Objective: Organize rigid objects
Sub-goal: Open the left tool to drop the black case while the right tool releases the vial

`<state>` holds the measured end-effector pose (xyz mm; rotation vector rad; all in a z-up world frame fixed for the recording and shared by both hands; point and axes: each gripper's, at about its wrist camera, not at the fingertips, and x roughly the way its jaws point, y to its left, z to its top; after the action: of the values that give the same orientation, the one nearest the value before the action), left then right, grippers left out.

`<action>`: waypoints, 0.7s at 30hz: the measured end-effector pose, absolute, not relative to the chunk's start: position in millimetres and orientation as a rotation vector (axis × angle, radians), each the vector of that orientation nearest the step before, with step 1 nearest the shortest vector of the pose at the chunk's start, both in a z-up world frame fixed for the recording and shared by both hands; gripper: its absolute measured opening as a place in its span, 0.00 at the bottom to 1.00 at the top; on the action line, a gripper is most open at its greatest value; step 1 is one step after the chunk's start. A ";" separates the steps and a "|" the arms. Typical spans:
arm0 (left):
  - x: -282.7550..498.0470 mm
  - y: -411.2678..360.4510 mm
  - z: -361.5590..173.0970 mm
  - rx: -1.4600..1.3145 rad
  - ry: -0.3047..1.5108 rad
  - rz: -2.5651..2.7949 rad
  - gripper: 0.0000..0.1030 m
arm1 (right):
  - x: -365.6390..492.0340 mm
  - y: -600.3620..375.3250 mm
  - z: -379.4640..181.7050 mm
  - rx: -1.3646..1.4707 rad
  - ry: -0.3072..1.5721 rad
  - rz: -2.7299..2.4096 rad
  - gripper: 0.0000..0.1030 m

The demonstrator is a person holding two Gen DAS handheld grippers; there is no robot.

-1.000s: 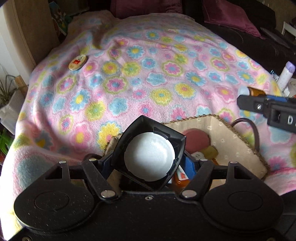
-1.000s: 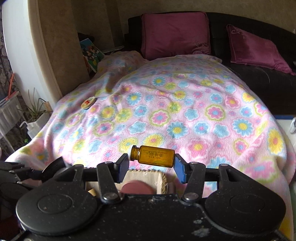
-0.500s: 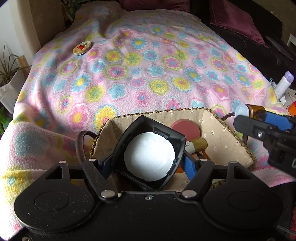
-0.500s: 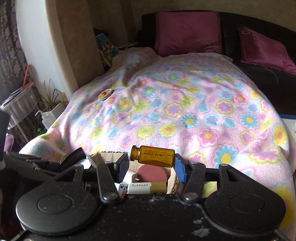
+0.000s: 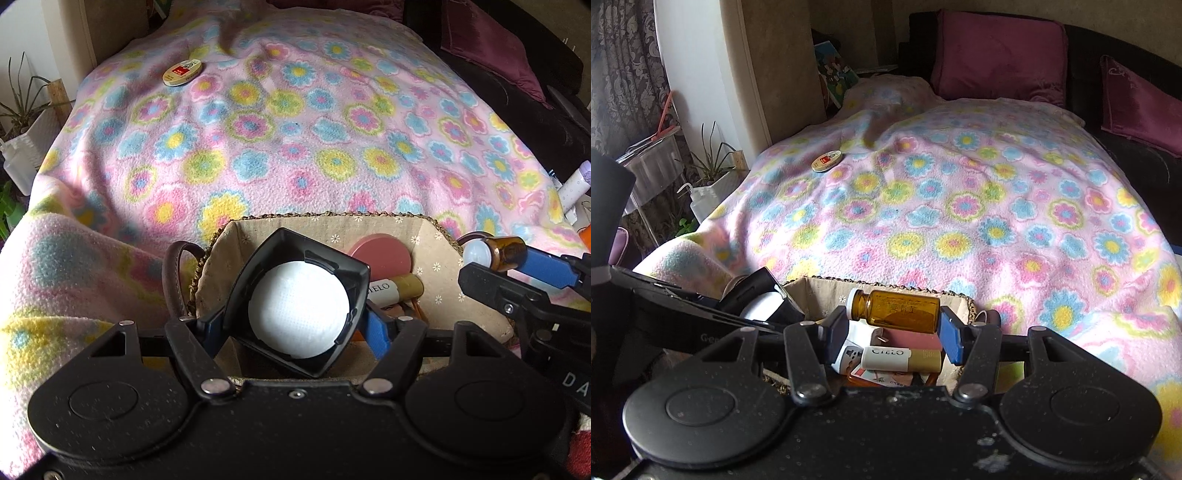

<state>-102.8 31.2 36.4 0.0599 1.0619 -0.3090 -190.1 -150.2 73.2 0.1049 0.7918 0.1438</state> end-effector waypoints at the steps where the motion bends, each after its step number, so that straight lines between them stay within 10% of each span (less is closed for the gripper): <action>1: -102.9 29.9 36.0 0.063 1.062 -0.307 0.65 | -190.2 -150.7 72.9 0.109 0.794 0.146 0.50; 21: -108.4 20.5 34.5 0.136 1.088 -0.264 0.63 | -190.4 -147.9 72.1 0.124 0.797 0.159 0.50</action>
<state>-108.4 20.5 34.5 0.1364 1.0878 -0.2640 -190.4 -147.9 72.1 0.1240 0.7972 0.1594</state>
